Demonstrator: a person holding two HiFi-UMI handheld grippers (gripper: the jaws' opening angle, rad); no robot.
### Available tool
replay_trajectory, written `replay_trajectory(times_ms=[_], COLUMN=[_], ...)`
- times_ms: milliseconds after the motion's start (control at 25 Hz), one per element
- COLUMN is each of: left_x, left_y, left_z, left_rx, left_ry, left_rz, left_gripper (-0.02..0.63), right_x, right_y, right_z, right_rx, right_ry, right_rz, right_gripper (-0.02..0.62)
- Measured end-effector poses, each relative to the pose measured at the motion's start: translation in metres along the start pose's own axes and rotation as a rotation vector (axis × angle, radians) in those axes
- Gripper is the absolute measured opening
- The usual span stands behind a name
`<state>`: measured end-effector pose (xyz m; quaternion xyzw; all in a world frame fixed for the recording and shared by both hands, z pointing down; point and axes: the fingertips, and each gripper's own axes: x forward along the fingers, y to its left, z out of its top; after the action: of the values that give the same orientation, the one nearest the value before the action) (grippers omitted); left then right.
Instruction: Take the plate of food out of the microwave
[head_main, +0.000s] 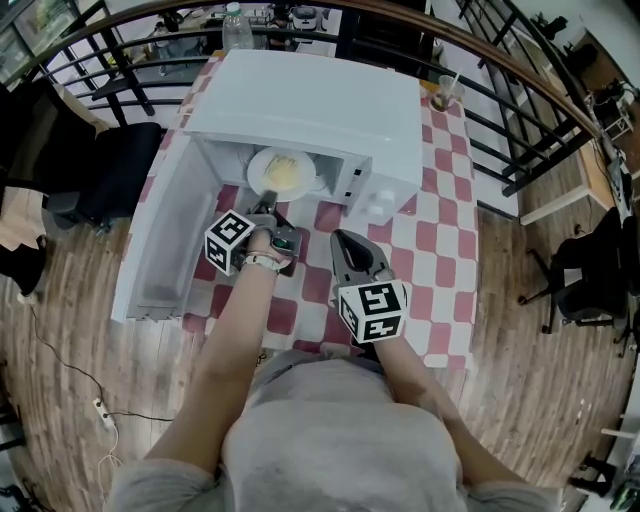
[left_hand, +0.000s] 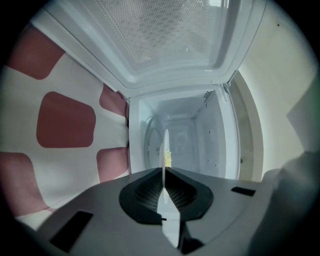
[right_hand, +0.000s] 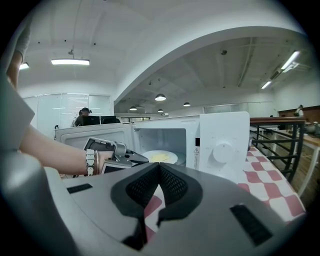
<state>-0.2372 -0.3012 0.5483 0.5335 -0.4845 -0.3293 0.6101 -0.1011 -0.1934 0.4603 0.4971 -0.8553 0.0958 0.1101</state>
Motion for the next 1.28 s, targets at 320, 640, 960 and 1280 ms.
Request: replay_trajectory(times_ms=[320,640,960,1280], left_x=[-0.022,-0.041,-0.060,-0.083], left_y=[-0.008,-0.016,-0.030,-0.039], left_z=[-0.013,-0.024,-0.028,-0.037], left_rx=[0.012,0.021,0.024,0.008], left_ry=[0.010,0.005,-0.029,-0.059], left_rz=[-0.025,-0.049,-0.088,-0.139], left_gripper=[0.017,0.017,0.017,0.017], right_x=[-0.015,-0.030,-0.041,-0.045], right_y=[0.005,0.004,0.008,0.009], right_z=[0.007,0.011,0.015,0.017], right_rx=[-0.017,-0.014,-0.024,-0.020], right_ry=[-0.028,-0.054,-0.082,-0.117], right_rz=[0.015,0.022,0.053,0.058], right_gripper=[0.025,0.025,0.025,0.025])
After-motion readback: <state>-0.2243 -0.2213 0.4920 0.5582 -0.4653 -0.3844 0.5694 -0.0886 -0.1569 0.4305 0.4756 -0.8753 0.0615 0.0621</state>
